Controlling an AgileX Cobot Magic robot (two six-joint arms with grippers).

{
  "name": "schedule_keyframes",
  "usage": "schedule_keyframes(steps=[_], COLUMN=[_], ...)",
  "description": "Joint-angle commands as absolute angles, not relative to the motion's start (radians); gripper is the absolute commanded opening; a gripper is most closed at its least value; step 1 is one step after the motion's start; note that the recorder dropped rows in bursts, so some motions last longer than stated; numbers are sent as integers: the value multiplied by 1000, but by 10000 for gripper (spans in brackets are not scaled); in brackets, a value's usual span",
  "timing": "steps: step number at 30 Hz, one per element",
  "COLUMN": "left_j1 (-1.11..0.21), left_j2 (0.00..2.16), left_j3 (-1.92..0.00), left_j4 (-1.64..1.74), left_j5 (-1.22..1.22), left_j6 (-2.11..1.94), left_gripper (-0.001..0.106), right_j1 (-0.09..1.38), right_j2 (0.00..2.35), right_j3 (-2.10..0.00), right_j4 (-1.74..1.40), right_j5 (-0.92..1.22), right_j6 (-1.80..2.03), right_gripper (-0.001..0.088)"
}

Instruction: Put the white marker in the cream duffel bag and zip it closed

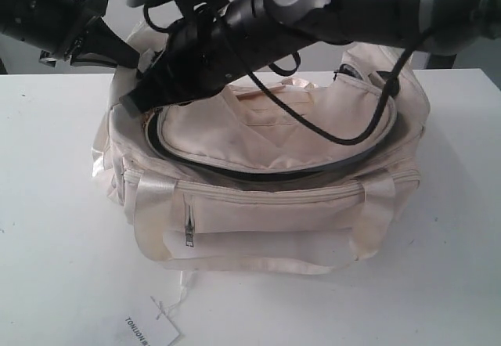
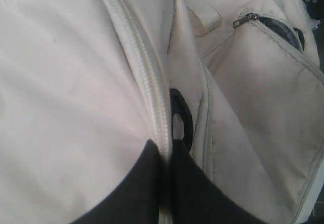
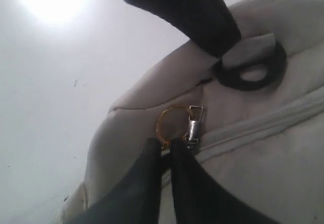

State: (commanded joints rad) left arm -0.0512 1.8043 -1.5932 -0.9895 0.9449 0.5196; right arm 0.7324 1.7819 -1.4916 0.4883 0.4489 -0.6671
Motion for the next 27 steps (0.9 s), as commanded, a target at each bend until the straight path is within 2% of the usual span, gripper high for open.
schedule_keyframes(steps=[6,22,27], left_j1=[-51,-51,-51], left_j2=[1804,1804,1804], left_j3=[-1593,-1593,-1593], left_j4=[-989,-987,-987], left_j5=[945,945,945], left_j6=[520,520,520], left_gripper=[0,0,0], right_j1=[759,761,761], right_j2=[1820,1863,1875], right_j3=[-1492,-1492,-1492], right_j4=[488,452,448], right_j5=[427,324,315], right_j6=[-768,-788,-788], right_gripper=[311,318,442])
